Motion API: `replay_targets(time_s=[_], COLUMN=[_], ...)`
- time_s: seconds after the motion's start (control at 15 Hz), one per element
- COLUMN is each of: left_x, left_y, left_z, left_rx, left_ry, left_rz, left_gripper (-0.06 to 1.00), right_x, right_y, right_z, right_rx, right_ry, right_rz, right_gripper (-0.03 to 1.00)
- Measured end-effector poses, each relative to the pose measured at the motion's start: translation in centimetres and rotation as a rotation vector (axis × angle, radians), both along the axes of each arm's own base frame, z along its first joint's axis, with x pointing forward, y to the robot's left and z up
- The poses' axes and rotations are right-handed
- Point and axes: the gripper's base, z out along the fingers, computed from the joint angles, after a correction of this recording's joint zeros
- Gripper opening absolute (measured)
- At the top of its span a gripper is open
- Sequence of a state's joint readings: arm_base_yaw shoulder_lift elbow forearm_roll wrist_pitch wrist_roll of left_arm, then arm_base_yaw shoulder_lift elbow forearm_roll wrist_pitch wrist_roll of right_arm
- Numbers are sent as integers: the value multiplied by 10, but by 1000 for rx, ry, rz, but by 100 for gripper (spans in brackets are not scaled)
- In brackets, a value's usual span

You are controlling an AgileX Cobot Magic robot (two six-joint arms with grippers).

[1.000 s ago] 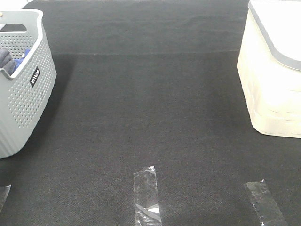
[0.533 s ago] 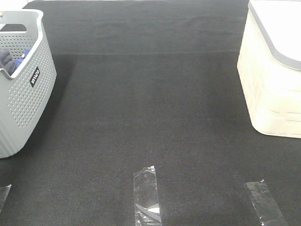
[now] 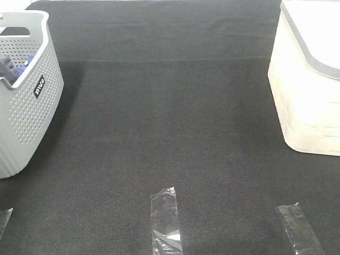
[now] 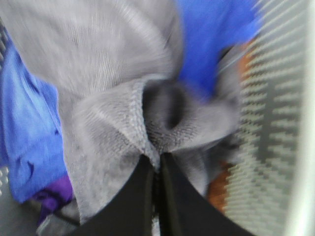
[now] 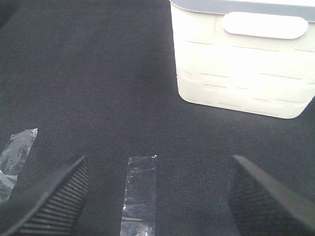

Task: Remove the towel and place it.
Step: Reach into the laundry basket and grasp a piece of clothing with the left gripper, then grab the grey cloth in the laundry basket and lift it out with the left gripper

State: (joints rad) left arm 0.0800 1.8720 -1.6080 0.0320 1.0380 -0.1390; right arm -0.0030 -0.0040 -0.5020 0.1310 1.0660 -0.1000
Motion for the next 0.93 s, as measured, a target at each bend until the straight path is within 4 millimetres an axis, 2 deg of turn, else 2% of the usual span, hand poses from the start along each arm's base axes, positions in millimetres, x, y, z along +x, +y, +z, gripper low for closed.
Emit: replay_targets(time_s=[0.07, 0.13, 0.27, 0.33, 0.4, 0.6, 0.67, 0.93], left_x=[7, 9, 12, 13, 14, 18, 18, 15], left_y=[2, 2, 3, 4, 5, 7, 7, 7], left_z=[-31, -46, -58, -54, -48, -23, -21, -22], left_rx=[5, 0, -5, 4, 13, 31, 31, 33], left_ry=[109, 164, 196, 188, 177, 119, 118, 156], left_rz=[6, 10, 47, 60, 73, 84, 85, 86], left_gripper=[1, 1, 1, 3, 10, 48, 55, 56], right_x=[0, 0, 0, 0, 0, 0, 0, 0], right_y=[0, 0, 0, 0, 0, 0, 0, 0], right_z=[0, 0, 0, 0, 0, 0, 0, 0], right_rx=[0, 0, 0, 0, 0, 0, 0, 0], right_ry=[0, 0, 0, 0, 0, 0, 0, 0], right_rz=[0, 0, 0, 0, 0, 0, 0, 0], right_gripper=[73, 73, 73, 73, 73, 73, 73, 73])
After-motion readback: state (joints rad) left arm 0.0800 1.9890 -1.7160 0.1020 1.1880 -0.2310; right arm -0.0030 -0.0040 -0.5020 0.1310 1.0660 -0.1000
